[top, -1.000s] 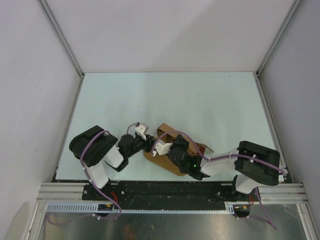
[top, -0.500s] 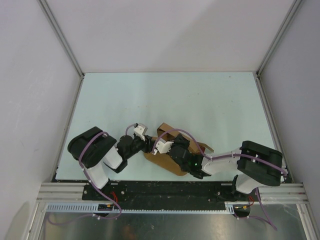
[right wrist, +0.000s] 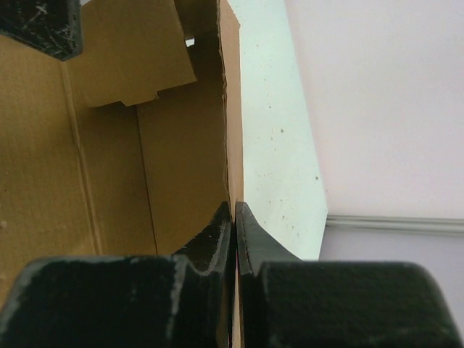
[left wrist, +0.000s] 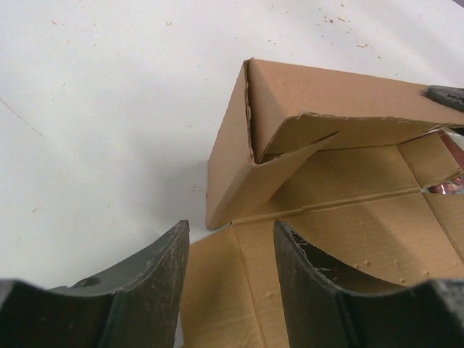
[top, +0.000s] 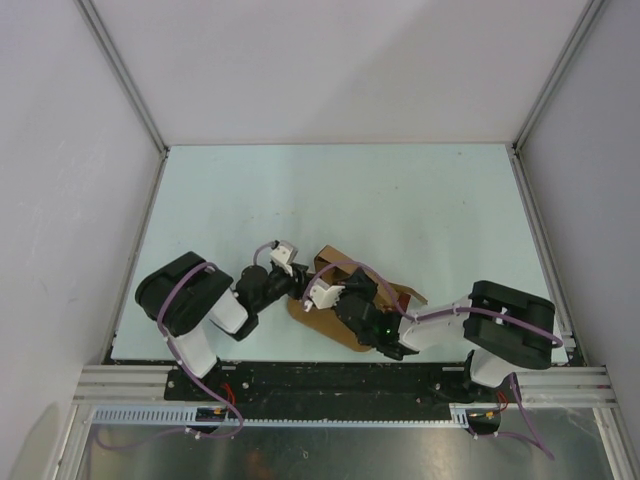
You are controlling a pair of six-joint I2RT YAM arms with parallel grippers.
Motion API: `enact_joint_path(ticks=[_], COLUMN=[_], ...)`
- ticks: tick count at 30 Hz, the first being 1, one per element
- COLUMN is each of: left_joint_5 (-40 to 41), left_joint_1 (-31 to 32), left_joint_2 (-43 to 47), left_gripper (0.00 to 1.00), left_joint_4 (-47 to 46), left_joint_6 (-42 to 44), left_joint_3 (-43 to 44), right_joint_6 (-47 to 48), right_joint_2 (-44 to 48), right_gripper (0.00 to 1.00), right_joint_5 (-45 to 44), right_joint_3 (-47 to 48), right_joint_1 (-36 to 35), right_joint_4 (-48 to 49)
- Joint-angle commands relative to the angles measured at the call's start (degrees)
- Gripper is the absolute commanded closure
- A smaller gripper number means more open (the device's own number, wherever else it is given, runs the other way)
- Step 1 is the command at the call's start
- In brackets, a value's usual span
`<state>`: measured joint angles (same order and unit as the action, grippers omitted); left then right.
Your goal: Fold the paper box
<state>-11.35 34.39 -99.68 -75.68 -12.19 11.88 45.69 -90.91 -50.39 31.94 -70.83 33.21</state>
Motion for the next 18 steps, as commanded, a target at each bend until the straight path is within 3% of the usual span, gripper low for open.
enact_joint_path(ticks=[1,12,18], left_joint_5=[-1.5,-0.1,-0.1], left_joint_1=[0.3,0.4,0.5], left_joint_2=[0.5,-2.2,-3.2], left_gripper=[0.44,0.44,0.43], left_joint_4=[-20.4,-20.4,-20.5], left_joint_6=[-0.5,-1.0,-1.5], left_joint_3=[2.1,3.2,3.6], right_joint_6=[-0.3,5.8,12.0], right_joint_2=[-4.2,-9.5,-12.3], right_gripper=[0.95,0.96,0.97], right_joint_5=[1.8,-4.1,-7.6], right_joint_3=[-1.0,-1.3,-2.8], right_joint_1=[-1.5,-3.6,-5.0], right_joint_4=[1.3,10.1,19.7])
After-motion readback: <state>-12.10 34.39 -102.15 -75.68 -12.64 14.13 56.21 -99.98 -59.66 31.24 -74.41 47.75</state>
